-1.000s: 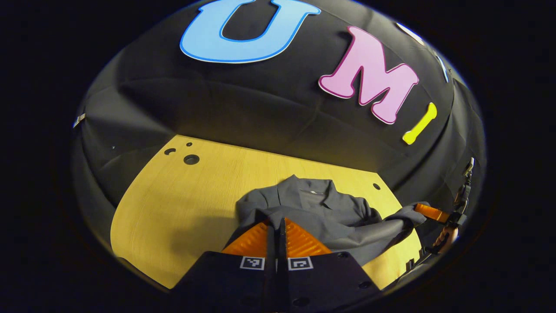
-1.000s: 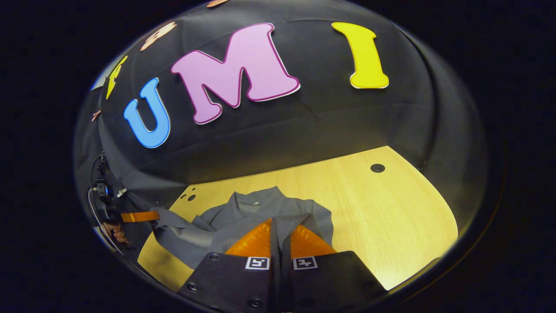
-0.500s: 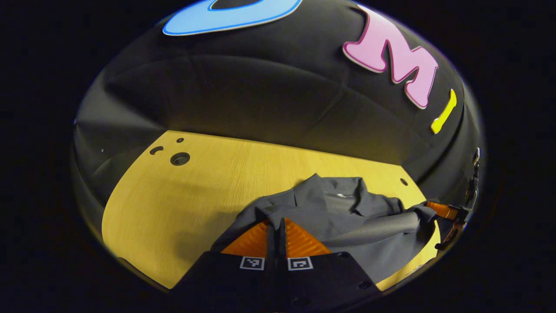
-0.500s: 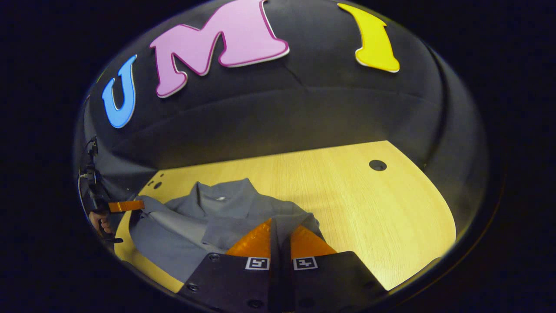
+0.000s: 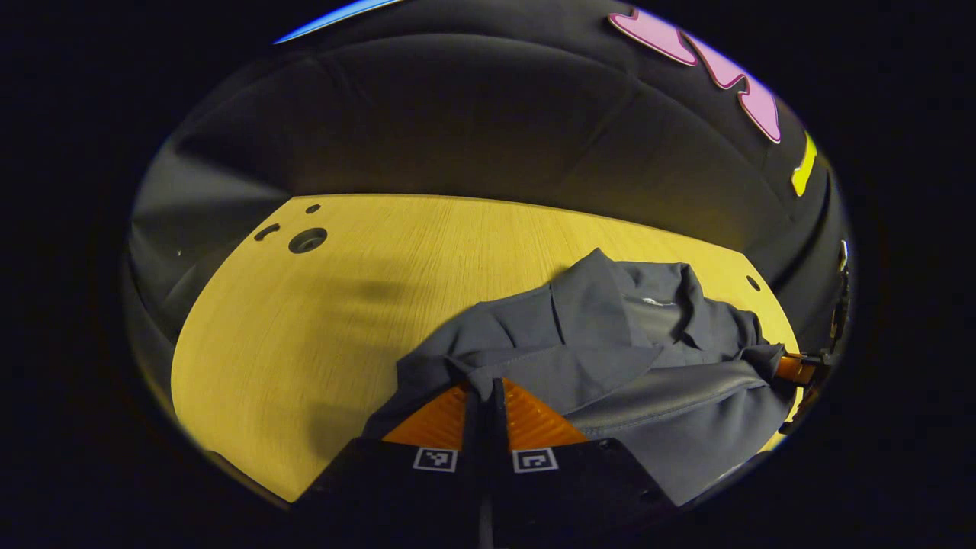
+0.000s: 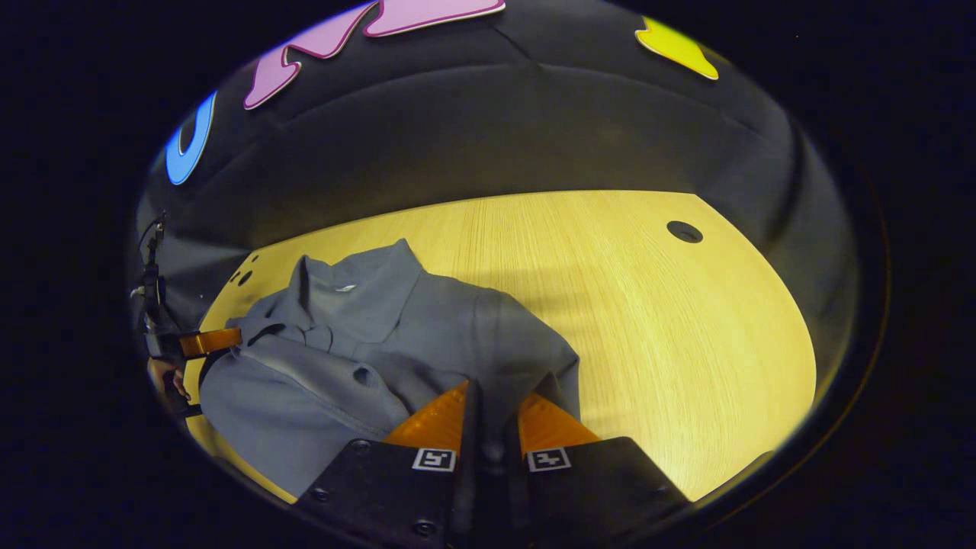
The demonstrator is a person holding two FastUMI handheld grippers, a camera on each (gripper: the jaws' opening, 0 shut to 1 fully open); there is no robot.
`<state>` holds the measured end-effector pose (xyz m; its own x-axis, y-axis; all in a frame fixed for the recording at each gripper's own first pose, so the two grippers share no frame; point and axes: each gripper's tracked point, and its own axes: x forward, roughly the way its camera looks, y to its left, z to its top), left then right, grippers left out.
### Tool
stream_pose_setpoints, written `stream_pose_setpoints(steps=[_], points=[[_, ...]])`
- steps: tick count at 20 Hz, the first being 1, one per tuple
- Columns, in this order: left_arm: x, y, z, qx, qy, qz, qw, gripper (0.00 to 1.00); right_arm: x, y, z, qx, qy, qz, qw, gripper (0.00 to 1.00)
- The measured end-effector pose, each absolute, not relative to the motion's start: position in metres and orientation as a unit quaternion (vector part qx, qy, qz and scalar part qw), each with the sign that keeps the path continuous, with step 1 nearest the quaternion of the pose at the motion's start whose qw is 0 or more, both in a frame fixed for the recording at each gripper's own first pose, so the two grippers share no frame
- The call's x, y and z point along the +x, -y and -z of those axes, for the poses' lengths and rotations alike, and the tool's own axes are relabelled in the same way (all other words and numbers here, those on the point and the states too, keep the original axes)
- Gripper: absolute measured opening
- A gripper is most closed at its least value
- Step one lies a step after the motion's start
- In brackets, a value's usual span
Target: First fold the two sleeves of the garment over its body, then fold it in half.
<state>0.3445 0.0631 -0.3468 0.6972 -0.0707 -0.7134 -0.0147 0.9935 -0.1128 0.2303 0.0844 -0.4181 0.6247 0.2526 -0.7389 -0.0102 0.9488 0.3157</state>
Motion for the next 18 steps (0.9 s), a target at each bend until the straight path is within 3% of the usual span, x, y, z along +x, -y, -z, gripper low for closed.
stream_pose_setpoints(steps=[1, 2, 3, 5, 6, 7, 9, 18], points=[[0.34, -0.065, 0.346, -0.049, -0.39, 0.009, 0.92, 0.13, 0.229, -0.087, 0.416, 0.149, -0.428, -0.075, 0.888, 0.23], [0.336, -0.069, 0.345, -0.035, -0.394, -0.001, 0.918, 0.23, 0.227, -0.089, 0.412, 0.155, -0.429, -0.076, 0.887, 0.4], [0.331, -0.072, 0.343, -0.022, -0.394, -0.008, 0.919, 0.32, 0.227, -0.088, 0.407, 0.154, -0.425, -0.074, 0.889, 0.46], [0.324, -0.078, 0.335, 0.002, -0.384, -0.02, 0.923, 0.64, 0.225, -0.085, 0.391, 0.147, -0.41, -0.073, 0.897, 0.51], [0.319, -0.077, 0.328, 0.003, -0.376, -0.02, 0.926, 0.8, 0.221, -0.083, 0.384, 0.143, -0.405, -0.073, 0.9, 0.59], [0.313, -0.074, 0.322, -0.001, -0.369, -0.015, 0.929, 0.8, 0.217, -0.081, 0.376, 0.138, -0.401, -0.071, 0.903, 0.67], [0.299, -0.07, 0.306, -0.009, -0.357, -0.008, 0.934, 0.85, 0.208, -0.081, 0.357, 0.141, -0.391, -0.076, 0.906, 1.0], [0.2, -0.061, 0.215, -0.025, -0.304, -0.006, 0.952, 0.88, 0.136, -0.085, 0.252, 0.142, -0.308, -0.111, 0.934, 0.99]])
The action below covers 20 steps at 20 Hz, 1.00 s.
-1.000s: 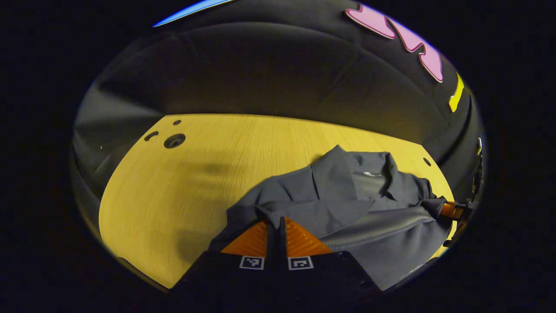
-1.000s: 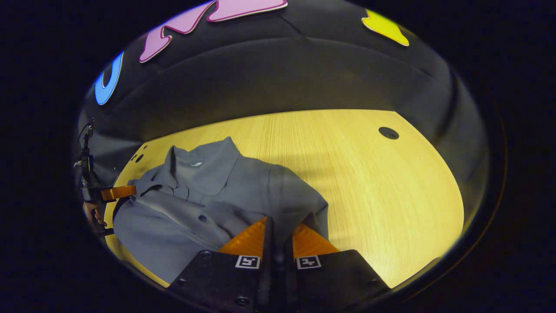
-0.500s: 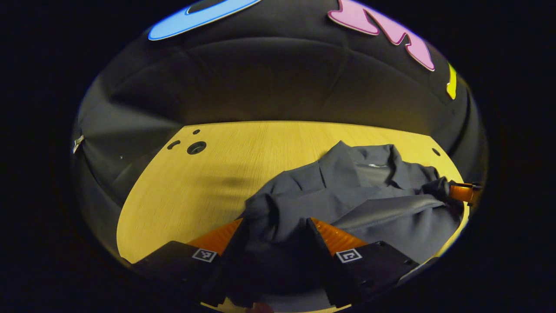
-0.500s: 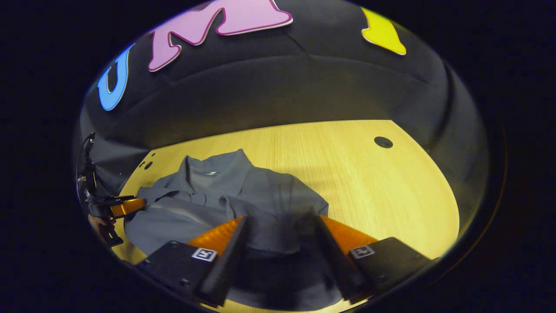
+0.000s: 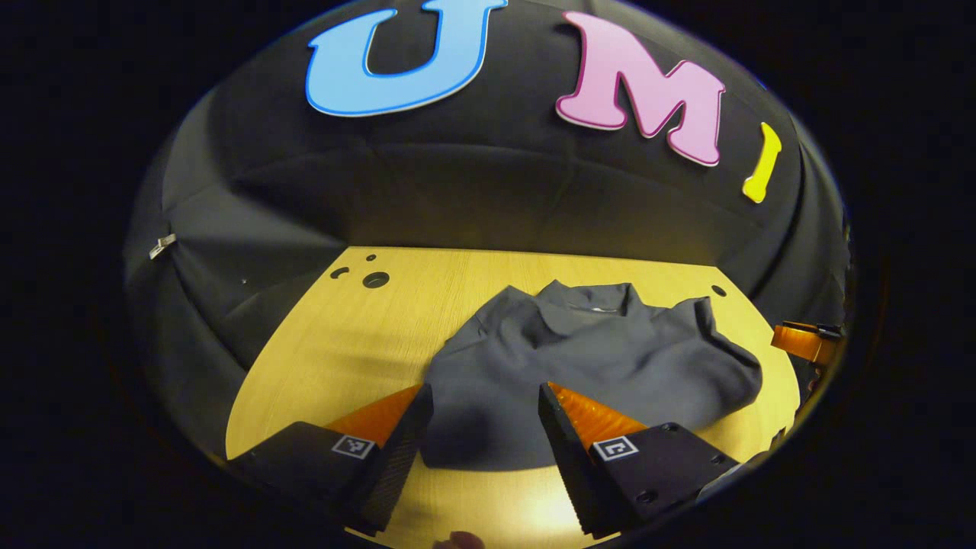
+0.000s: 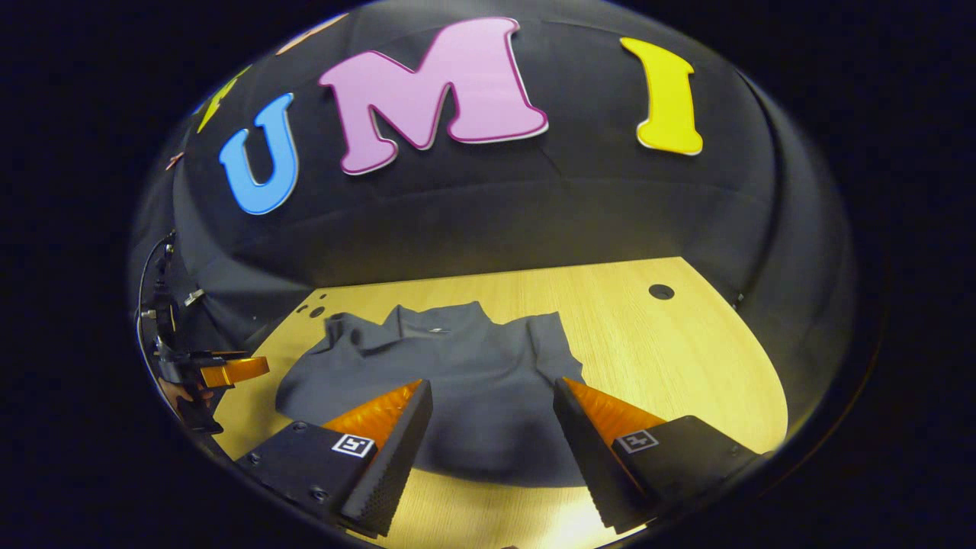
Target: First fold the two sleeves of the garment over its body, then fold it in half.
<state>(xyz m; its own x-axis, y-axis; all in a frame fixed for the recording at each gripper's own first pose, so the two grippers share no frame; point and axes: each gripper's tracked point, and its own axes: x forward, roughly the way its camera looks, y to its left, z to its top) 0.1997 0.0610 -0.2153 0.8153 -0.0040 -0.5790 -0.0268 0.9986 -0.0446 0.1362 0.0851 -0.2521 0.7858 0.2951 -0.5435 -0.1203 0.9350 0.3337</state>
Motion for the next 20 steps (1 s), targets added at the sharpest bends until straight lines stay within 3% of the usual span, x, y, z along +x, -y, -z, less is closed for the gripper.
stream_pose_setpoints(steps=[9, 14, 20], points=[[0.103, -0.016, 0.175, -0.035, -0.27, 0.003, 0.962, 0.89, 0.055, -0.075, 0.22, 0.147, -0.31, -0.139, 0.929, 0.98], [0.07, 0.003, 0.181, -0.028, -0.269, 0.007, 0.963, 0.89, 0.049, -0.065, 0.223, 0.159, -0.307, -0.146, 0.927, 0.98], [0.056, 0.009, 0.193, -0.042, -0.277, -0.035, 0.959, 0.89, 0.038, -0.076, 0.237, 0.139, -0.321, -0.19, 0.917, 0.99]])
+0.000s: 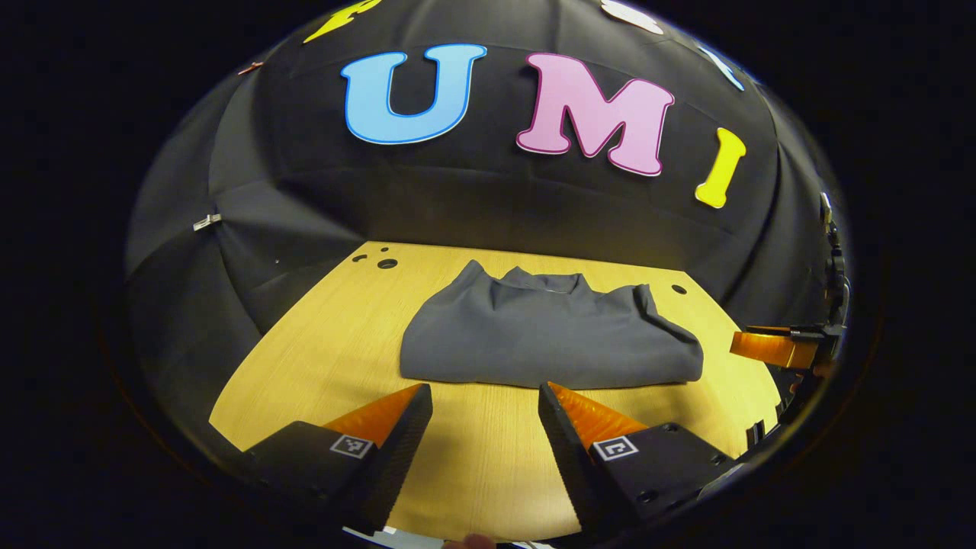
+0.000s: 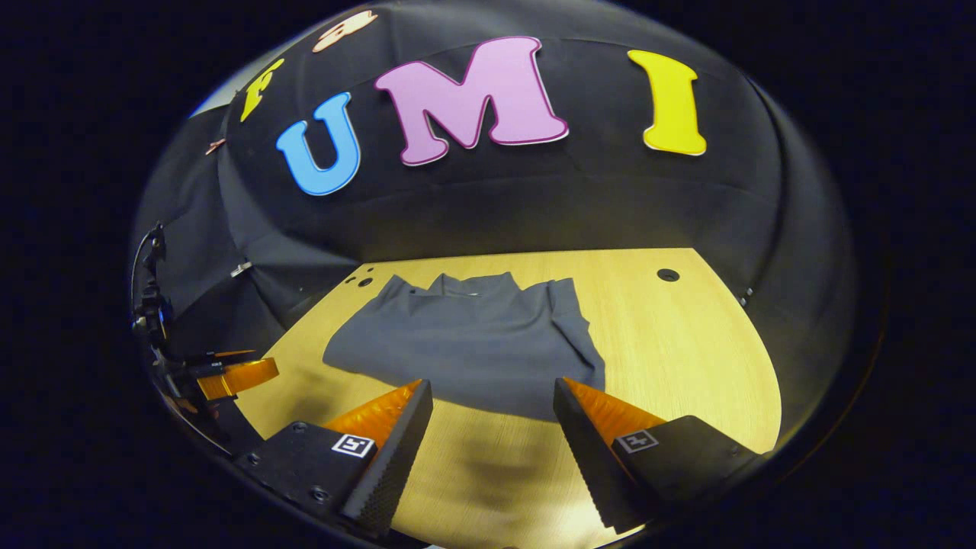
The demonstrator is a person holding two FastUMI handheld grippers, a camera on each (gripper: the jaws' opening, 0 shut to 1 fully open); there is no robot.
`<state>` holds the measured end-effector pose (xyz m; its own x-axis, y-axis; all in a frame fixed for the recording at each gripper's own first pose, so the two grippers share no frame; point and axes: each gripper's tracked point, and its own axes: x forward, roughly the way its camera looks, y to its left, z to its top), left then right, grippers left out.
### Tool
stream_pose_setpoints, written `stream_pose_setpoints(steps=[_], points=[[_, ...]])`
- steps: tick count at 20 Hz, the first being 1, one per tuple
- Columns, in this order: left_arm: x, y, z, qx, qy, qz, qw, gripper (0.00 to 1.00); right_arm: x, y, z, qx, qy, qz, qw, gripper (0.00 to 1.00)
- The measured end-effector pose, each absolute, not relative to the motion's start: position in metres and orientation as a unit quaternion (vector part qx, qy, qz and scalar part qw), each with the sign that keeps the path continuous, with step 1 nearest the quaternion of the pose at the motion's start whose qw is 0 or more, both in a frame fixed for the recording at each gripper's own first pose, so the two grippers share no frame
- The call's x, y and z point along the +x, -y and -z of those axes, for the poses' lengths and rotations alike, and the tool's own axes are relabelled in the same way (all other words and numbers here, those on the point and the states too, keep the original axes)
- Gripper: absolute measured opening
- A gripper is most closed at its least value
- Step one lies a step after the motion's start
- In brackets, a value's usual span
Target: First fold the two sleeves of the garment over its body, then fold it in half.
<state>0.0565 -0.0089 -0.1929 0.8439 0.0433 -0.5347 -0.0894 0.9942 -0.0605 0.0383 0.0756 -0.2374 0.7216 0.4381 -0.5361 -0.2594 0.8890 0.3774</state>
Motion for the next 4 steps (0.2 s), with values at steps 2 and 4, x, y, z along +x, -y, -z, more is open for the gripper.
stream_pose_setpoints(steps=[2, 4], points=[[0.0507, 0.0088, 0.1951, -0.041, -0.281, -0.041, 0.958, 0.89, 0.031, -0.0794, 0.2334, 0.14, -0.32, -0.199, 0.916, 0.99], [0.0498, 0.0114, 0.195, -0.042, -0.278, -0.036, 0.959, 0.89, 0.0265, -0.0818, 0.2292, 0.137, -0.312, -0.201, 0.918, 0.98]])
